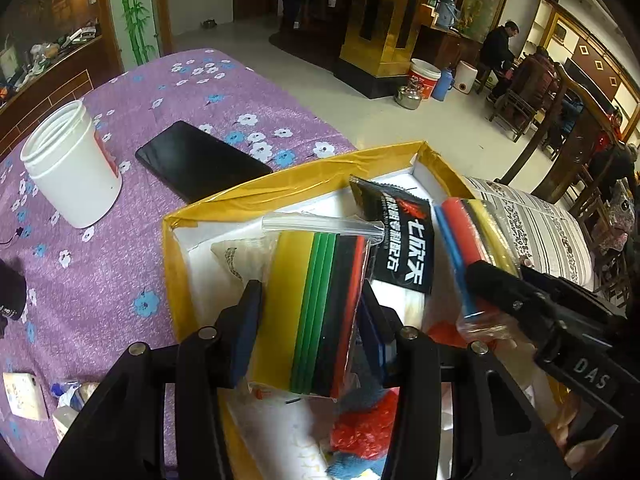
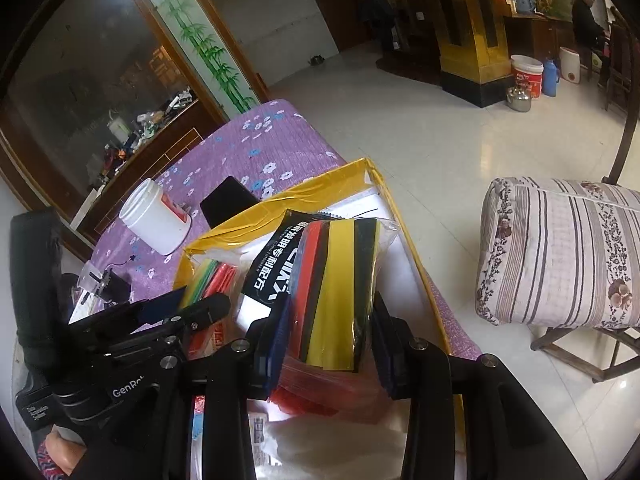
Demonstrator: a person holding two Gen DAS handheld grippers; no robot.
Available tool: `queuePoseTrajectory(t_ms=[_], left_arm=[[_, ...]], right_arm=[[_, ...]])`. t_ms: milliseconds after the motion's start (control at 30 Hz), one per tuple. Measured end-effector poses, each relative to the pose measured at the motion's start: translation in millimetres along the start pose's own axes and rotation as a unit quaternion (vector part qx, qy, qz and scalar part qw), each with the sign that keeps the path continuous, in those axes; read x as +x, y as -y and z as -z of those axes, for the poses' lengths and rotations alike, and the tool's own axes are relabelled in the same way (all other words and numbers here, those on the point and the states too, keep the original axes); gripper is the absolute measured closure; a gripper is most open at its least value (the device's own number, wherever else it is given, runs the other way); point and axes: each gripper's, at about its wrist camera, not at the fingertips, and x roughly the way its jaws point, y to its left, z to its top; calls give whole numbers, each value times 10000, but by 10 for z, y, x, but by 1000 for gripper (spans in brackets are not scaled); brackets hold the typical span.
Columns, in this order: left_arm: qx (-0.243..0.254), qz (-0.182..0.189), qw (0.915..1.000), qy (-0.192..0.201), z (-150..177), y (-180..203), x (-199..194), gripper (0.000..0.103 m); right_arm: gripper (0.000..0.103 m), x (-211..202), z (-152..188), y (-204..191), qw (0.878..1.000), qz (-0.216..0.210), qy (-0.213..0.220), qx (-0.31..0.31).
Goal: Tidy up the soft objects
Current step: 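Carry both sponge strip packs into the tray and open both grippers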
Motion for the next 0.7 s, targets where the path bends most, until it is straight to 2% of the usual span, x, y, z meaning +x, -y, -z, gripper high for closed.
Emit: queuePoseTrajectory(t_ms=[267,367,700], left_arm=[[-51,344,9993,-116,-13,51,16,54],[-111,401,9991,-98,-7,41,-11,50],[-156,585,9981,92,61,14,-276,49]], right_arm=[[60,-16,-7,27,9999,51,-48,84],[59,-92,-1,32,9999,65,45,120],[55,-460,115,-85,9990,-158,398,153]])
